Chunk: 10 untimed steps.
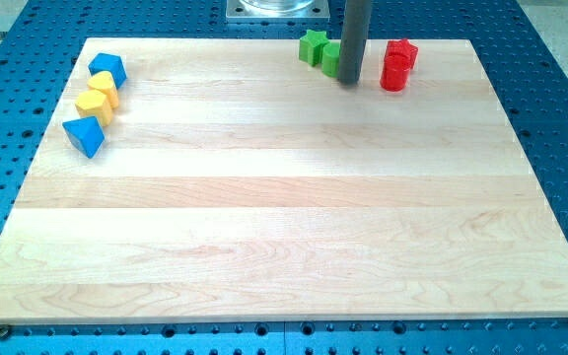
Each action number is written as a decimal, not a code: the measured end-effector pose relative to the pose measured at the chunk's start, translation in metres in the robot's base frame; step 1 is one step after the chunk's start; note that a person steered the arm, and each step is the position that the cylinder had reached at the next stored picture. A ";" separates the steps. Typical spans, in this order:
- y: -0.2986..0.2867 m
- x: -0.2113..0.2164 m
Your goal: Move the green circle parallel to the cube
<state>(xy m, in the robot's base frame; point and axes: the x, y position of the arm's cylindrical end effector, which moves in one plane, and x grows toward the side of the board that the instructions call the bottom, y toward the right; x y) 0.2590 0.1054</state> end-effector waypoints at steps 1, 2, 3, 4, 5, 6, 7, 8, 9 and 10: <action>0.050 -0.018; 0.059 -0.041; 0.060 -0.056; 0.004 -0.066; -0.020 -0.067; -0.073 -0.040; -0.076 -0.063; -0.072 -0.065; -0.071 -0.065; -0.069 -0.065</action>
<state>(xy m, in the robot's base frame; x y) 0.1936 0.0360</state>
